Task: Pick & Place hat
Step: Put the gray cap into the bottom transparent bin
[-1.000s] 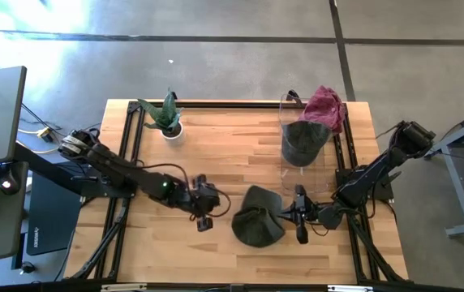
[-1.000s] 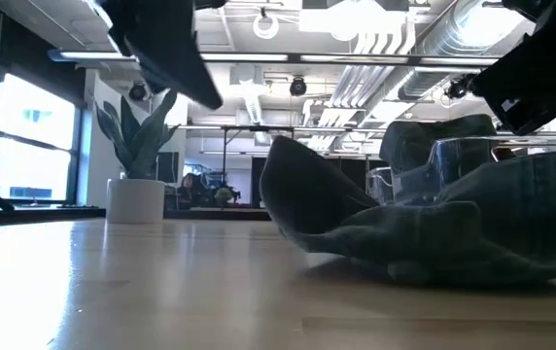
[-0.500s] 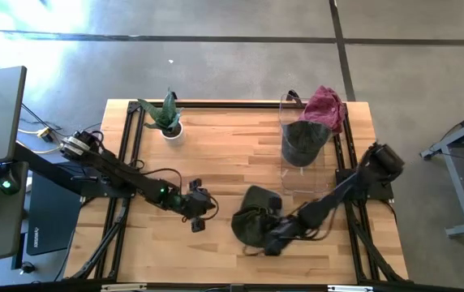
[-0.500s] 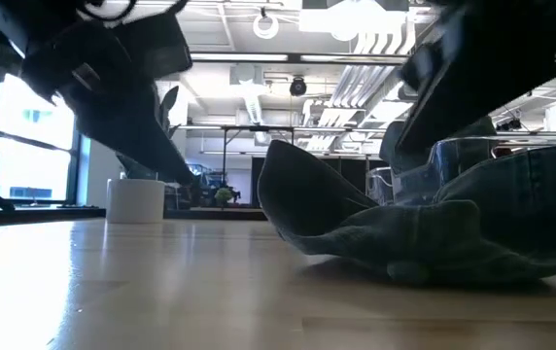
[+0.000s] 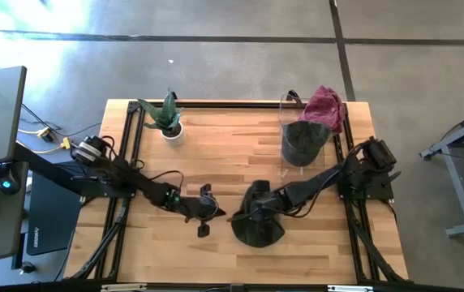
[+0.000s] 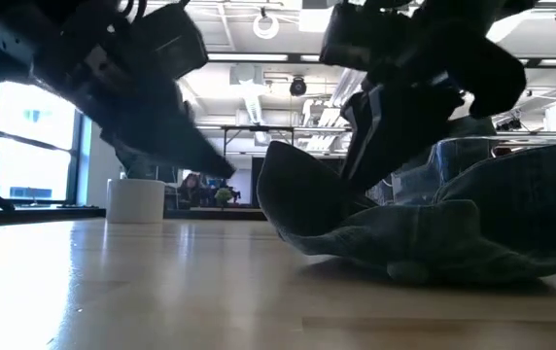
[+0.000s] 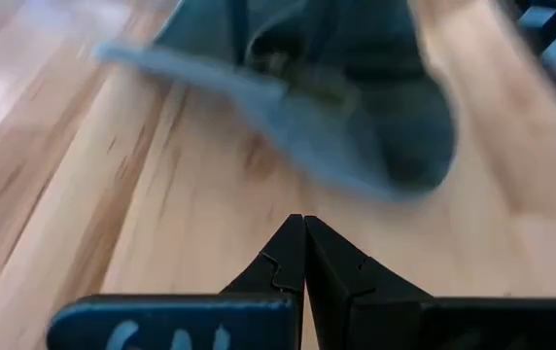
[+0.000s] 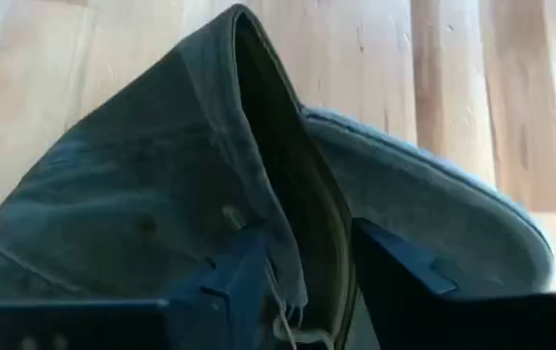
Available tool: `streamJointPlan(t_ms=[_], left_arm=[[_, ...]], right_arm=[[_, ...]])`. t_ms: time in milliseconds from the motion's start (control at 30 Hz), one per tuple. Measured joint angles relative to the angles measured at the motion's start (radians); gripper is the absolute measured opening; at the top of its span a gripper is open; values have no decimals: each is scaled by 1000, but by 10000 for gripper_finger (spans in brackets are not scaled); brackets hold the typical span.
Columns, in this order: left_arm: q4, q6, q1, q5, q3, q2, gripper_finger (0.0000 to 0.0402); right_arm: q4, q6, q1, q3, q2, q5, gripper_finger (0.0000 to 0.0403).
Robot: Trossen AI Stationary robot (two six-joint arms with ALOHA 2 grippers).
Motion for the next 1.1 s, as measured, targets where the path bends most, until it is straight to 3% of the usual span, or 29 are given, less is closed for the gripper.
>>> streamJointPlan(t_ms=[267, 333, 700, 833, 967, 1100], left_arm=[[206, 45, 1, 5, 3, 87, 0], [206, 45, 1, 1, 3, 94, 0], [243, 47, 34, -17, 21, 166, 0], [245, 78, 33, 31, 68, 205, 0], [244, 135, 33, 125, 111, 210, 0], [233, 151, 33, 144, 121, 210, 0]], right_arm=[[218, -103, -20, -94, 0, -111, 36], [223, -137, -16, -95, 0, -99, 11], [332, -416, 73, -64, -2, 140, 8], [348, -487, 101, -64, -2, 239, 12], [370, -537, 120, -64, -2, 293, 5], [398, -545, 127, -64, -2, 266, 7]])
